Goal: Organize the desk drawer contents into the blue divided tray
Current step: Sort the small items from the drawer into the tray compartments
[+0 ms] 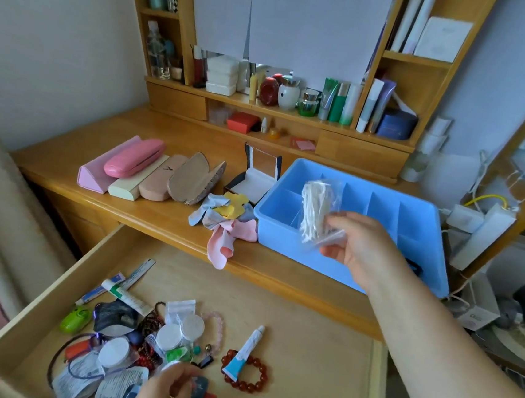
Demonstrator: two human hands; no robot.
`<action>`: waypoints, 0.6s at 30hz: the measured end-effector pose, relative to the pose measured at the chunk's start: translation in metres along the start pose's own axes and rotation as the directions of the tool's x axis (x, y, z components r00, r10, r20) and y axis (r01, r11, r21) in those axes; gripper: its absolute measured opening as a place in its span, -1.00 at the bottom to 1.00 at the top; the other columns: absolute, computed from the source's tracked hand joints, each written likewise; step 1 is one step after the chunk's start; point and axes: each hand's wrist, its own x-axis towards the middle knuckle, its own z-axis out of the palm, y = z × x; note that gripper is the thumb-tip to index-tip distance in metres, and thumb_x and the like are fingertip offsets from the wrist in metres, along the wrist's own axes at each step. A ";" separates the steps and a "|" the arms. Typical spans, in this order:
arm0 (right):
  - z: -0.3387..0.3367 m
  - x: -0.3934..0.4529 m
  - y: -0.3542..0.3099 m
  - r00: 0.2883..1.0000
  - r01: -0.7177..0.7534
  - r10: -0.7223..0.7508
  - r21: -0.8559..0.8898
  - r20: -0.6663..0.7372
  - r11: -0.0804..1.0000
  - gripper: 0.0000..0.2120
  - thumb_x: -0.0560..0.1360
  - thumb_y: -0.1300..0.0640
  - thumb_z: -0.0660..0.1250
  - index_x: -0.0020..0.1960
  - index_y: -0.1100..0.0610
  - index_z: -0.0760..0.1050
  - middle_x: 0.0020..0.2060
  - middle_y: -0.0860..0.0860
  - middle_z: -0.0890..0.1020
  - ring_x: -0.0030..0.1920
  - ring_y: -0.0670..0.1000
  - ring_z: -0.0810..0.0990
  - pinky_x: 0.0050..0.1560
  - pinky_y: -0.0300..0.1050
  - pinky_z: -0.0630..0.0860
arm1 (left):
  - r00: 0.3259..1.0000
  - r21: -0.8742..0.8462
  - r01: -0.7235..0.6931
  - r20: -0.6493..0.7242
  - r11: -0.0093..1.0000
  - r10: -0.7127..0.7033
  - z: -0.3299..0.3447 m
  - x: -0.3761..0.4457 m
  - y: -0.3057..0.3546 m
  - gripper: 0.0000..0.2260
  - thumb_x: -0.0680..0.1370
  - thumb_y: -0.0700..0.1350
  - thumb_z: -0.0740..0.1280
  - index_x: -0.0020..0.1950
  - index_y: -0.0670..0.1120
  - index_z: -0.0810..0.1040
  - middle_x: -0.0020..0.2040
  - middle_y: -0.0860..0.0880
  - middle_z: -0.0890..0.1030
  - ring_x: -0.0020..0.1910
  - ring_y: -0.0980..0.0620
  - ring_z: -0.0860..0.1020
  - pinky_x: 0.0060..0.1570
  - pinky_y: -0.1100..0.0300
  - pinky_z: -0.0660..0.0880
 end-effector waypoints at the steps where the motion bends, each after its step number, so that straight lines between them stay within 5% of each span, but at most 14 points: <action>1: 0.008 0.013 -0.012 1.000 -0.024 0.024 -0.016 -0.020 1.000 -0.92 0.50 0.30 0.28 -0.14 0.23 0.53 -0.37 0.11 0.61 -0.49 -0.03 0.59 -0.52 -0.23 0.49 | 0.995 0.028 -0.002 0.101 1.000 -0.001 -0.005 0.001 -0.003 -0.68 0.57 0.05 0.09 0.31 0.15 0.15 0.16 0.22 0.35 0.09 0.36 0.35 0.09 0.57 0.31; 5: 0.036 0.054 -0.030 0.994 -0.101 0.107 -0.315 0.002 0.944 -0.69 0.58 0.07 0.24 0.18 0.28 0.42 -0.27 0.16 0.62 -0.35 0.05 0.64 -0.38 -0.17 0.57 | 0.993 0.031 -0.013 0.121 0.999 0.009 -0.012 0.004 -0.002 -0.60 0.55 0.06 0.08 0.38 0.09 0.16 0.19 0.15 0.37 0.12 0.30 0.37 0.13 0.54 0.31; 8: 0.036 0.064 -0.026 0.997 0.004 -0.048 -0.631 -0.052 0.776 -0.65 0.59 -0.08 0.15 0.16 0.18 0.44 -0.23 0.05 0.65 -0.21 0.09 0.67 -0.12 -0.02 0.61 | 0.999 -0.008 -0.021 0.049 1.000 0.021 -0.005 0.004 -0.008 -0.65 0.55 0.04 0.08 0.34 0.14 0.19 0.21 0.12 0.40 0.14 0.28 0.39 0.11 0.55 0.31; 11: 0.026 0.055 -0.011 0.954 0.197 -0.296 -0.667 -0.036 0.719 -0.77 0.56 0.04 0.17 -0.01 0.11 0.56 -0.25 -0.07 0.66 -0.24 0.03 0.63 -0.09 0.01 0.58 | 0.918 -0.041 -0.093 -0.391 0.995 0.070 0.017 0.000 -0.005 -0.81 0.51 -0.12 0.28 0.03 0.16 0.55 0.01 0.08 0.58 -0.09 0.28 0.53 -0.12 0.55 0.38; 13: 0.022 0.036 0.011 0.848 0.400 -0.529 -0.693 0.032 0.600 -0.85 0.54 0.10 0.23 -0.07 0.04 0.58 -0.22 -0.07 0.67 -0.21 0.02 0.61 -0.15 -0.05 0.54 | 0.831 -0.042 -0.096 -0.553 0.995 0.057 0.027 -0.001 -0.001 -0.74 0.47 -0.24 0.34 -0.16 0.16 0.61 -0.13 0.03 0.62 -0.22 0.23 0.57 -0.20 0.53 0.40; 16: 0.023 0.009 0.039 0.514 0.680 -0.767 -0.728 0.384 0.091 -0.83 0.49 0.21 0.28 0.02 0.13 0.61 -0.07 0.01 0.65 -0.09 0.07 0.61 -0.08 -0.08 0.54 | 0.839 -0.032 -0.084 -0.542 0.996 0.053 0.031 0.000 -0.002 -0.72 0.48 -0.26 0.32 -0.14 0.17 0.59 -0.13 0.07 0.62 -0.19 0.24 0.57 -0.13 0.44 0.46; 17: 0.025 0.011 0.041 0.480 0.704 -0.739 -0.711 0.472 0.003 -0.77 0.49 0.21 0.27 0.11 0.16 0.59 0.07 0.05 0.62 0.02 0.11 0.60 0.01 -0.06 0.52 | 0.846 -0.019 -0.081 -0.530 0.997 0.059 0.032 -0.001 -0.002 -0.72 0.49 -0.25 0.31 -0.13 0.17 0.58 -0.14 0.10 0.61 -0.20 0.26 0.56 -0.12 0.43 0.47; 18: 0.030 0.014 0.037 0.523 0.698 -0.686 -0.716 0.506 0.004 -0.70 0.52 0.18 0.27 0.24 0.17 0.53 0.24 0.07 0.54 0.15 0.13 0.55 0.11 -0.04 0.48 | 0.853 0.001 -0.082 -0.517 0.997 0.070 0.033 0.000 -0.002 -0.72 0.49 -0.24 0.31 -0.12 0.18 0.58 -0.17 0.12 0.61 -0.23 0.28 0.55 -0.15 0.45 0.45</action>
